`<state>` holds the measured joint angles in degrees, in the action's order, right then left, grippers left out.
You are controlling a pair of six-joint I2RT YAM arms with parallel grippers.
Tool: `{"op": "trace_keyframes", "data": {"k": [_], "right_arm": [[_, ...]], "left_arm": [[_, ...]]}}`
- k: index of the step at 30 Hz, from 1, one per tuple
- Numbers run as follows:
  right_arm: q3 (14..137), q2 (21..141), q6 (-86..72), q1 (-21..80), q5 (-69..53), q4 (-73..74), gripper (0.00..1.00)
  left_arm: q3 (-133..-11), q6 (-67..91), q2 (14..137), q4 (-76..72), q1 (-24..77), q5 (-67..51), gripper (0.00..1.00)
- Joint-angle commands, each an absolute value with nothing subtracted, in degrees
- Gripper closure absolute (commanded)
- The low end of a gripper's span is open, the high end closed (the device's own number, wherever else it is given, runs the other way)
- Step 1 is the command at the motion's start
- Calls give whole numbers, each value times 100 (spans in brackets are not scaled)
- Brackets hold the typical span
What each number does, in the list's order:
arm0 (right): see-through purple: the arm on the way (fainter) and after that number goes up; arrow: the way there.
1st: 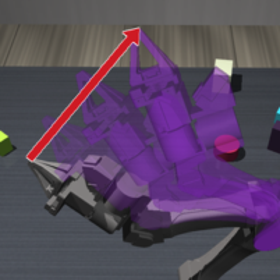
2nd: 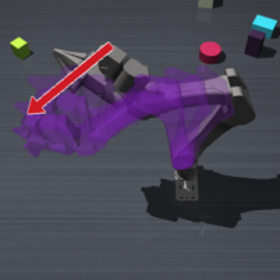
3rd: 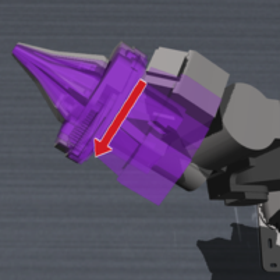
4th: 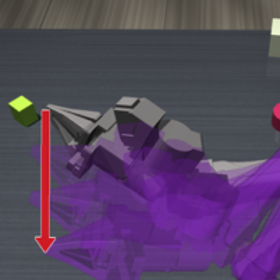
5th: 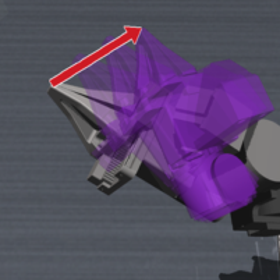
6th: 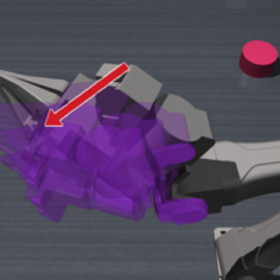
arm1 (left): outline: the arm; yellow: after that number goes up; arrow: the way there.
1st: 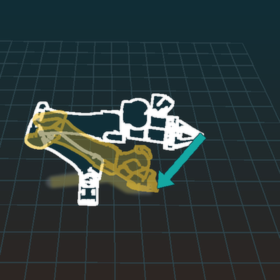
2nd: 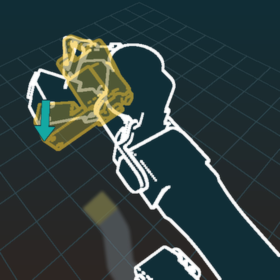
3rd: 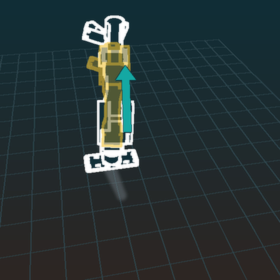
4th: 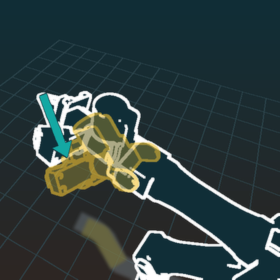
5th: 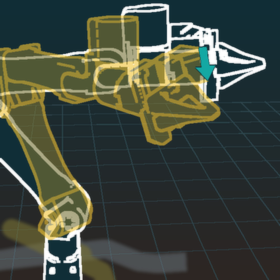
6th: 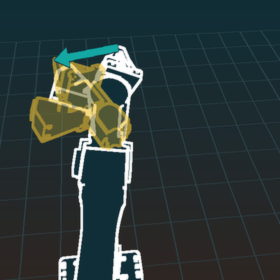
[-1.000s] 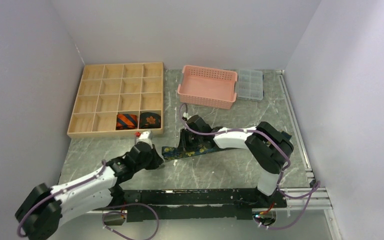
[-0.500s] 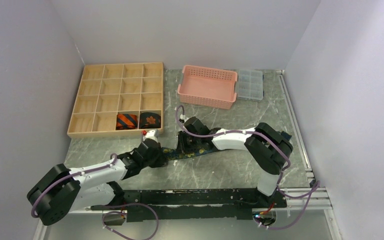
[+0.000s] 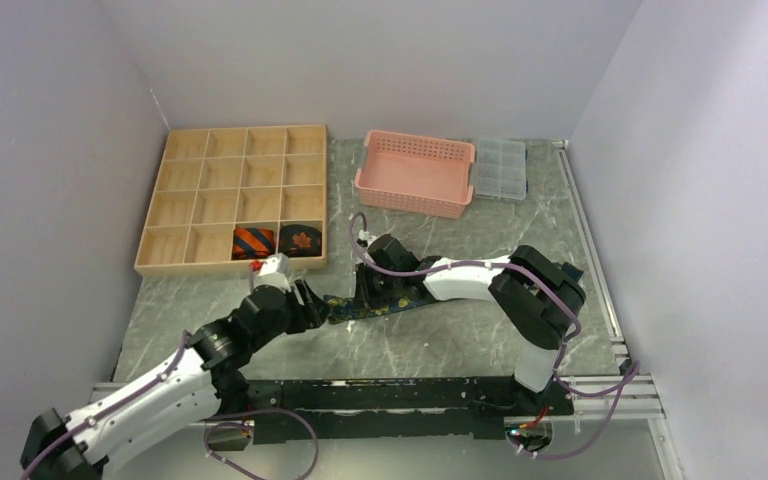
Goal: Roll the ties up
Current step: Roll the tie at the center of the board.
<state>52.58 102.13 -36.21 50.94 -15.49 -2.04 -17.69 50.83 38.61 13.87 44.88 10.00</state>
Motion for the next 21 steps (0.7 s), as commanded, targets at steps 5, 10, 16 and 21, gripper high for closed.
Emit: {"op": "trace_keyframes", "data": {"k": [5,10,16,21], "right_arm": [[5253,10222,-3312,5112,-1564,-212,84],[5238,10260,-3316,5113,-1617,-279,84],[5188,10259,-3297,5115,-1672,-349,84],[5134,10232,-3281,5117,-1730,-396,84]], "left_arm": [[-1875,5106,4299,1219,3736,-18,23],[-1857,5073,5157,457,2888,-1019,25],[-1801,5049,5529,-267,2371,-1586,25],[-1929,4915,6032,-652,2158,-1785,26]]}}
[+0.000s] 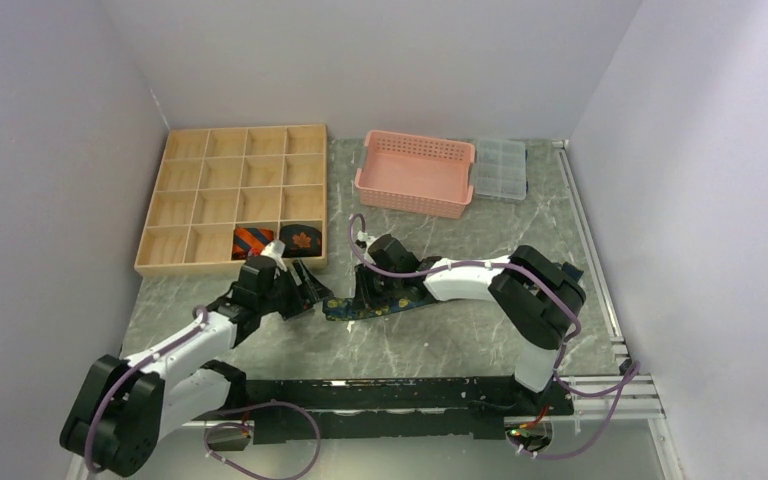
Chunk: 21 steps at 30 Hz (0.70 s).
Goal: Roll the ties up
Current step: Roll the tie at the center of the board.
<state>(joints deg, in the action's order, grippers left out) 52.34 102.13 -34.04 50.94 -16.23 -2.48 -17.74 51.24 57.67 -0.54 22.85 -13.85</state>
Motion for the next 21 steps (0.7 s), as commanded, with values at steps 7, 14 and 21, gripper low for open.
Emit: {"op": "trace_keyframes", "data": {"k": [7,14,21], "right_arm": [[5099,10184,-3253,5146,-1763,-398,84],[5129,10151,-3267,5149,-1653,-369,84],[5185,10130,-3376,5147,-1556,-422,80]], "left_arm": [[-2307,4609,7003,-826,2140,-1713,30],[-2289,4560,7270,-984,2144,-2044,60],[-1519,4807,6305,-876,2145,-2007,64]]}}
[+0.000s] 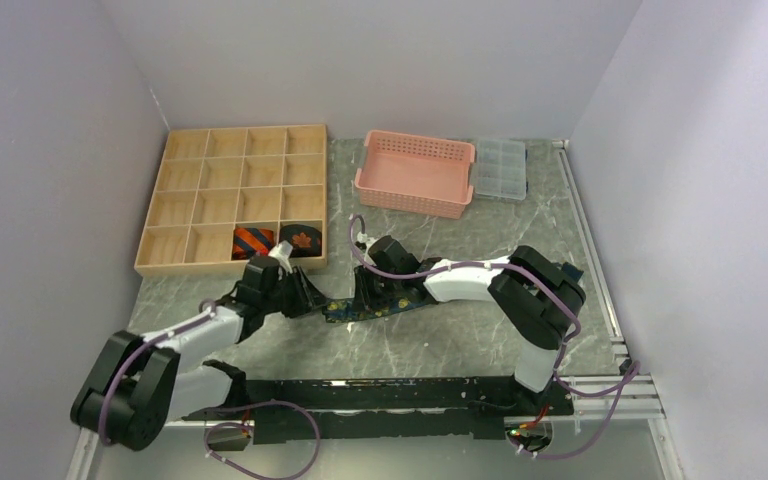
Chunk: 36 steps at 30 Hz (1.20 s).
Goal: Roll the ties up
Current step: Roll the tie at the center of the board.
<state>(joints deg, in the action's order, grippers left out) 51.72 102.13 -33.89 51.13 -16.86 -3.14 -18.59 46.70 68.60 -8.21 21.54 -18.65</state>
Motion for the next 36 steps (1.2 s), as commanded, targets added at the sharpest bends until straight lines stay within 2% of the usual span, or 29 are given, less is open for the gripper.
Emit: {"op": "trace_keyframes", "data": {"k": [1,7,10,13,16,19,21,25,36], "right_arm": [[5179,10103,-3394,5150,-1518,-429,77],[5109,9630,-3403,5185,-1177,-225,57],[5073,9259,-3293,5262,-941,41,52],[5103,8975,-3086,5525,-419,441,52],[5019,8807,-2853,5883,-108,518,60],[4844,8856,-2766,6198,139,282,86],[4750,8948,-2738,6388,299,33,96],[4838,9268,-2479,6817,822,-394,100],[5510,10263,-2228,7279,1714,-500,100]], "left_arm": [[-1455,4822,6177,-812,2149,-1968,65],[-1454,4676,5614,-196,2150,-1650,63],[-1604,4540,5315,347,2145,-1418,59],[-1803,4391,5086,720,2147,-1163,56],[-1967,4299,5064,639,2151,-952,56],[-2171,4131,5611,175,2145,-909,60],[-2468,4021,6180,-33,2145,-1018,67],[-2621,4052,7128,-869,2146,-1415,77],[-2558,3998,7742,-1260,2205,-1474,83]]}}
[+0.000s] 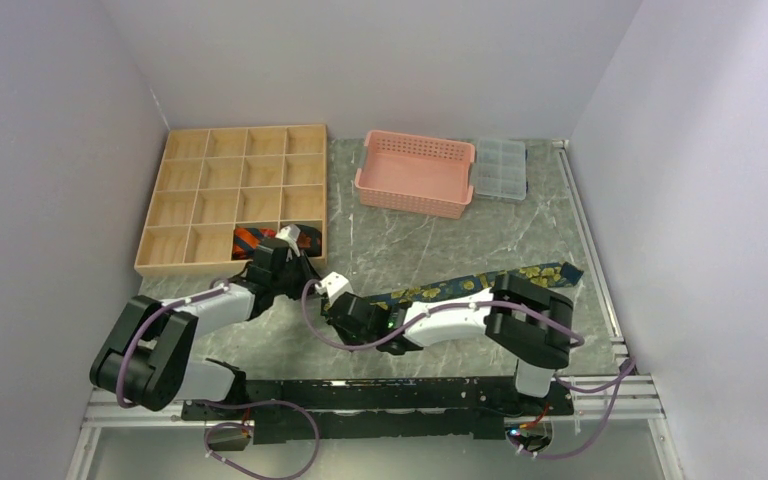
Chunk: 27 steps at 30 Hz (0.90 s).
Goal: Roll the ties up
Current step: Roll the tie at the center of the board.
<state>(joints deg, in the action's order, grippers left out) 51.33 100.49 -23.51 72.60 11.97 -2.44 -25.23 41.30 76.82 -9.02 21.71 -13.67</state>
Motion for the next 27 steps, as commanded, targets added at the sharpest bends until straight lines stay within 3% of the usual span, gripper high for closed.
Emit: {"op": "trace_keyframes", "data": {"k": [1,15,27], "right_arm": [[5549,10326,-2276,7280,1807,-479,100],[5809,10714,-2429,7175,2340,-511,100],[5755,10658,-2471,7179,2391,-642,100]], "left_arm": [[-2531,3999,7754,-1273,2213,-1501,84],[-2002,4181,7636,-1529,2409,-1564,93],[-1843,4344,7225,-1281,2751,-1243,95]]}}
